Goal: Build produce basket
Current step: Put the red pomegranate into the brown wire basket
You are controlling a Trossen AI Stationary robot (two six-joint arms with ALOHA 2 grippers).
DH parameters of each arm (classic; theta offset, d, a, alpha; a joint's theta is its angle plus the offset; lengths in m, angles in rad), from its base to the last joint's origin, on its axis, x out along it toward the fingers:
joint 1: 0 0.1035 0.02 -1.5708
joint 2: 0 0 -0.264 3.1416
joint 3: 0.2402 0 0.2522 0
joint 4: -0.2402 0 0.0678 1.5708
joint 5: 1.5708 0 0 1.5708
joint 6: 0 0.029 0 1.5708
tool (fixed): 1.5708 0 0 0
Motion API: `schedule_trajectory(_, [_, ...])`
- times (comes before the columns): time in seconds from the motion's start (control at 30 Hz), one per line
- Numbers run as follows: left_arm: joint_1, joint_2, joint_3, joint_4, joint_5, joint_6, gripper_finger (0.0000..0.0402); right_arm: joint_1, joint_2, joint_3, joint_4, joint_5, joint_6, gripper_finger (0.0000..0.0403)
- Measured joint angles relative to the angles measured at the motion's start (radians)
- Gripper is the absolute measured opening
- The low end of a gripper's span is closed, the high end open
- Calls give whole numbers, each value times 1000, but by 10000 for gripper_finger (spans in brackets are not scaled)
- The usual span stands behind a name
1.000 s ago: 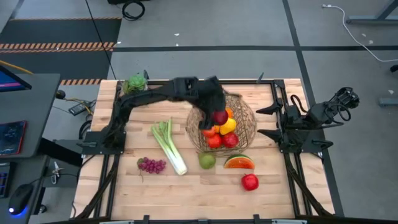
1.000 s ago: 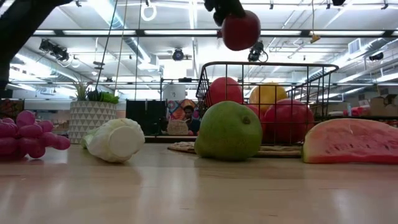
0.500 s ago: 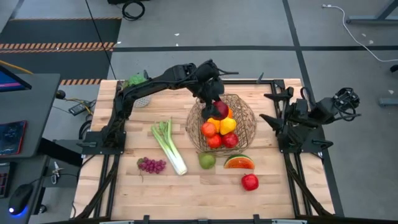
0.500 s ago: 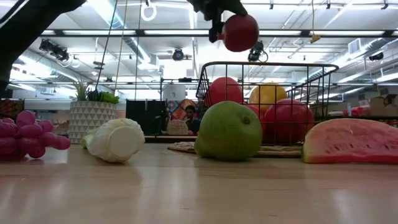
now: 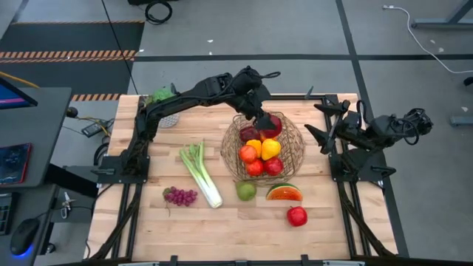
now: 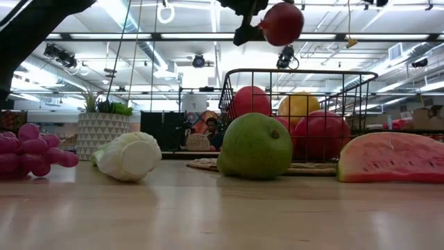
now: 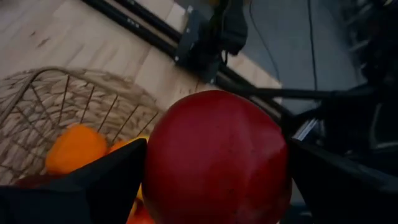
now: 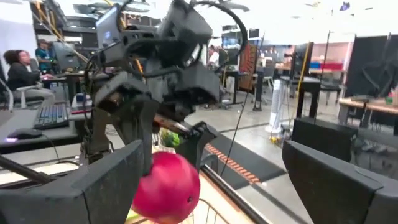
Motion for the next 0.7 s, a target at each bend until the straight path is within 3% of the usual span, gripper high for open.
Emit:
schedule_trajectory(0.37, [-50, 0, 0, 113, 1, -102, 382, -7, 0, 0, -126, -19, 210, 387])
schedule_trajectory(0.7, [-90, 0, 1, 136, 0, -117, 383, -7, 0, 0, -157, -89, 291, 387])
